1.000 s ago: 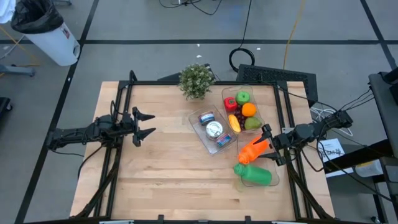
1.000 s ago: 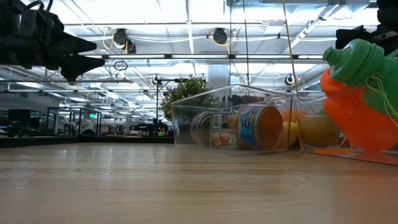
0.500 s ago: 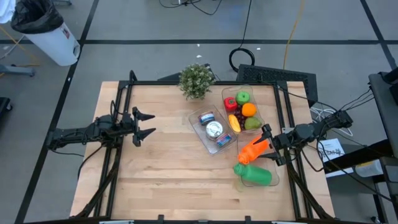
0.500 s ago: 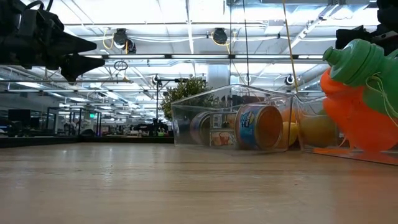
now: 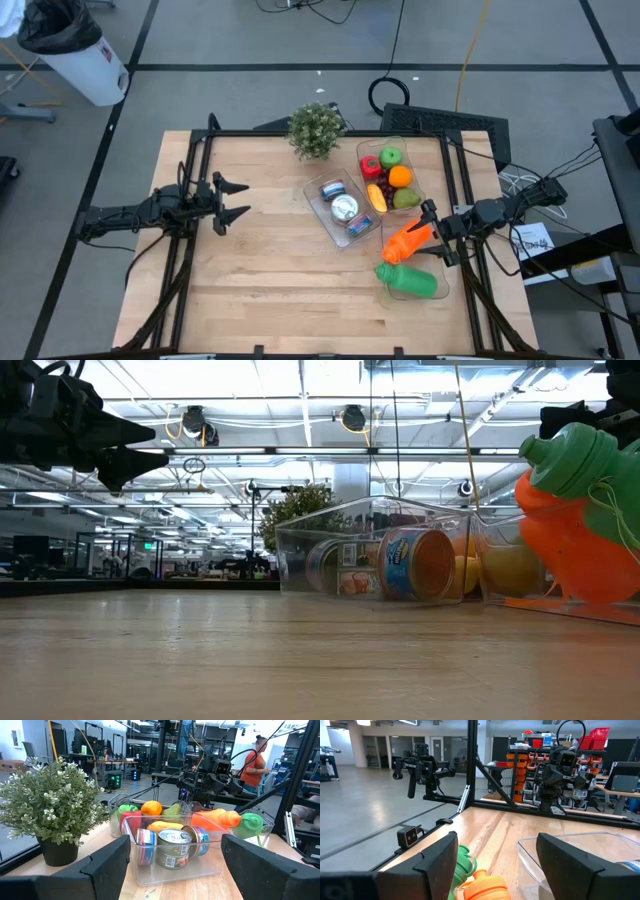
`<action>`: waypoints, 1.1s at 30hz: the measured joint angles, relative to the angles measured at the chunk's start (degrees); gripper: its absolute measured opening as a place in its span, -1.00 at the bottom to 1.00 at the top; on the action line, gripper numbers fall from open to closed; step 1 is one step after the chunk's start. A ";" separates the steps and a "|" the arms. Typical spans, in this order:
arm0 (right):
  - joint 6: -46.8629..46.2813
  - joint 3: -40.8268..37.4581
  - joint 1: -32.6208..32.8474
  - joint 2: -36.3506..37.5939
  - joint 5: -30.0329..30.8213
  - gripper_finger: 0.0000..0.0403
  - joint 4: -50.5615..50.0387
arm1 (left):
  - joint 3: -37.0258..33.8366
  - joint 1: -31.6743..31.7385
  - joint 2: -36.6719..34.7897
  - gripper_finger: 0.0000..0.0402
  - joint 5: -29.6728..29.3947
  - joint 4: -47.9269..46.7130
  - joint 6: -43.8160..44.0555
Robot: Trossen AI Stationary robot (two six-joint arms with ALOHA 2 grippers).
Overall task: Pick & Place Food Item
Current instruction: Return to Home Position
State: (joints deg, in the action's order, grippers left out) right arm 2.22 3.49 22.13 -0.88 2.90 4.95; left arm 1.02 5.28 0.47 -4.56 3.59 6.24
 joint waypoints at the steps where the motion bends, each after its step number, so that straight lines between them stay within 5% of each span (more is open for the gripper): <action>1: 0.00 0.00 0.00 0.00 0.00 0.26 0.00 | 0.00 -0.01 0.00 0.56 0.00 -0.01 0.00; 21: 0.00 0.01 -0.01 0.00 0.00 0.26 0.00 | 0.02 0.00 0.00 0.64 0.00 0.00 0.00; 33: 0.00 0.00 0.00 0.00 0.00 0.26 0.00 | 0.02 -0.01 0.00 0.52 -0.01 0.00 0.00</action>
State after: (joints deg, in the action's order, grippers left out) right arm 2.22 3.49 22.13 -0.89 2.90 4.95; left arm 1.04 5.26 0.47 -4.57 3.60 6.24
